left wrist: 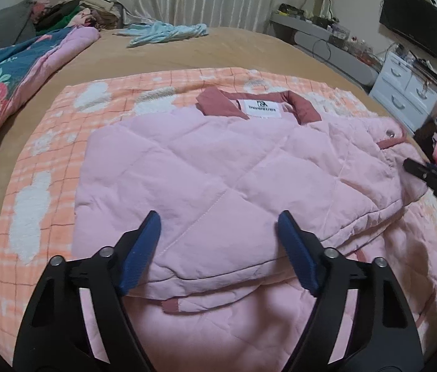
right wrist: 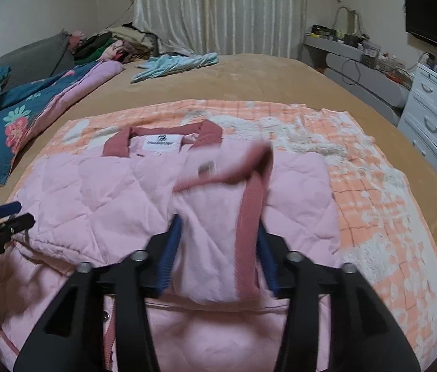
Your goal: Fold large clothes
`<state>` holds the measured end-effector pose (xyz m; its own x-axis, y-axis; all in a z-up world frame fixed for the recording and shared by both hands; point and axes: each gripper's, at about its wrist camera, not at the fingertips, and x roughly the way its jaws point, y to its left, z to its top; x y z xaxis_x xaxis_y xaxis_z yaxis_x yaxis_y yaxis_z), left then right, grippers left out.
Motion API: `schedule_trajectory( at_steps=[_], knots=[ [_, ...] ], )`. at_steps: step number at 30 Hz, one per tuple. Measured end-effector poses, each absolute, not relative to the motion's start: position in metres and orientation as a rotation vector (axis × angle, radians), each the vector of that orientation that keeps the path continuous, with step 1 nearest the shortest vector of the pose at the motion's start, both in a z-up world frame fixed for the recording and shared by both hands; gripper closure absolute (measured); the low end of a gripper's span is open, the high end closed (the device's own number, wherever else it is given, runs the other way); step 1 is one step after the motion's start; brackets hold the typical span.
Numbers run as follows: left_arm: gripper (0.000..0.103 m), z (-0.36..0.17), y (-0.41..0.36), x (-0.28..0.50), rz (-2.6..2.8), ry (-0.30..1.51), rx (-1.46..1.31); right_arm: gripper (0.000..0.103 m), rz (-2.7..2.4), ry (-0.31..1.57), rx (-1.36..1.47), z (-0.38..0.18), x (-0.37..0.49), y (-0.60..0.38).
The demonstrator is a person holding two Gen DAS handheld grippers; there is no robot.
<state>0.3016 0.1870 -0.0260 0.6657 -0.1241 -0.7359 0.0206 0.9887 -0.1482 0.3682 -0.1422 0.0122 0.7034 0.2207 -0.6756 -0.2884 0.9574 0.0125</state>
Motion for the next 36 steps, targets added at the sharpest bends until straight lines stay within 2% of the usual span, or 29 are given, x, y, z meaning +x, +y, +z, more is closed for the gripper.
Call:
schedule_trajectory(
  at_steps=[1,7,10,13,17,23,27,36],
  knots=[
    [0.036,-0.028,0.186,0.302,-0.081,0.848,-0.124,0.046,0.267,0.734,-0.083,0.013,0.367,-0.146],
    [0.034,-0.048,0.196,0.307,-0.088,0.916,-0.19,0.039,0.289,0.72,-0.061,0.021,0.356,-0.147],
    [0.034,-0.053,0.2,0.307,-0.084,0.925,-0.214,0.031,0.333,0.72,-0.08,0.024,0.348,-0.134],
    [0.034,-0.054,0.199,0.307,-0.08,0.926,-0.206,0.03,0.386,0.73,-0.116,0.023,0.341,-0.114],
    [0.034,-0.055,0.199,0.306,-0.079,0.93,-0.21,0.02,0.446,0.748,-0.141,0.02,0.339,-0.089],
    [0.034,-0.055,0.2,0.307,-0.081,0.93,-0.211,0.016,0.458,0.817,-0.177,0.003,0.349,-0.062],
    [0.034,-0.055,0.2,0.307,-0.081,0.931,-0.208,0.013,0.363,0.966,-0.178,-0.038,0.372,-0.063],
    [0.034,-0.052,0.196,0.306,-0.071,0.93,-0.195,0.011,0.34,0.951,-0.104,-0.059,0.375,-0.068]
  ],
)
